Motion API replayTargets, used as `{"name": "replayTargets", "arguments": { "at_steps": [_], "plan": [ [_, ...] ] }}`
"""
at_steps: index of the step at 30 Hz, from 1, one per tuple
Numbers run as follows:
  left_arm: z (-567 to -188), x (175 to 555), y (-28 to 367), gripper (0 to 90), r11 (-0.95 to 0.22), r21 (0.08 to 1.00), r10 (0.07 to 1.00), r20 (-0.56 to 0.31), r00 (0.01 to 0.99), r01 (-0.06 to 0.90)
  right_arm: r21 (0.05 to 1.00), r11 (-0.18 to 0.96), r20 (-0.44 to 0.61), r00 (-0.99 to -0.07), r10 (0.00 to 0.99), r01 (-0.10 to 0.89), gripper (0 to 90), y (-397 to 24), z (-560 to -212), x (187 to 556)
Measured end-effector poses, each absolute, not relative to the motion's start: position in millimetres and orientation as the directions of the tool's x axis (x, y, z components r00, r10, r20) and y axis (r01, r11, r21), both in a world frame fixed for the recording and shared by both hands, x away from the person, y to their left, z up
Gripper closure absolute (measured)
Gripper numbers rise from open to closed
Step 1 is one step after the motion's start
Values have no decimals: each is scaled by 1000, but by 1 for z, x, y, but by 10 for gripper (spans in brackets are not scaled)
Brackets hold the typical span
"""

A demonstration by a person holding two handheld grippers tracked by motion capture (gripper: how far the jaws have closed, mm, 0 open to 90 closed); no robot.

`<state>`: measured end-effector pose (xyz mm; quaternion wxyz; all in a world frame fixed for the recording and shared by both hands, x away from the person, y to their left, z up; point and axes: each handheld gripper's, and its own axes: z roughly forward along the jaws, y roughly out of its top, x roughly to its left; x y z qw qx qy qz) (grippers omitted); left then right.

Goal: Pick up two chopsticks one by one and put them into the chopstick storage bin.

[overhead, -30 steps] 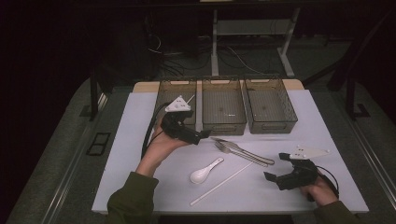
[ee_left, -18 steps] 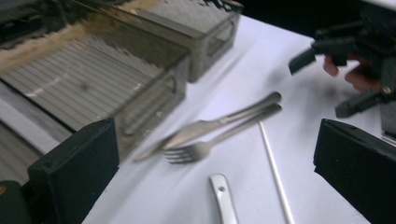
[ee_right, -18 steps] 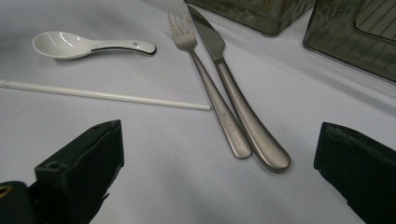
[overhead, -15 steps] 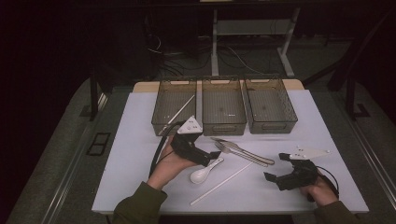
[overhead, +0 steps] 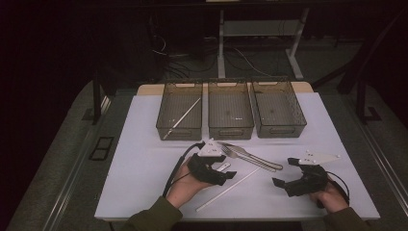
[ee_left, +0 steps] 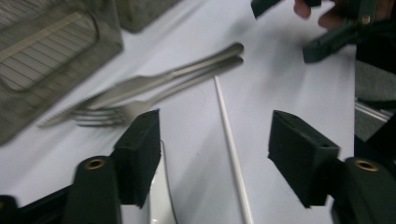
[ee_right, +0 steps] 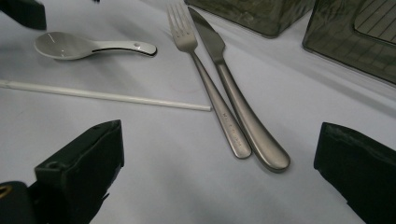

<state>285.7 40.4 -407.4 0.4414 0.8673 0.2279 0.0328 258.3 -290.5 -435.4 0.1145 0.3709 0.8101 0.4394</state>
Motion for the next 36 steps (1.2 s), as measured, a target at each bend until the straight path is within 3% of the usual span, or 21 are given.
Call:
{"name": "replayTargets", "arguments": {
  "at_steps": [7,14,36],
  "plan": [
    [-418,281,32,585,-556,746,399,-146,905,366,797,343,136,-700,701,498,16,-290,-435,258],
    [-429,278,24,690,-594,715,393,-142,908,369,793,345,137,-699,702,502,16,-289,-435,258],
    [-446,277,17,739,-631,672,416,-130,900,388,796,345,135,-702,700,498,16,-290,-435,258]
  ]
}}
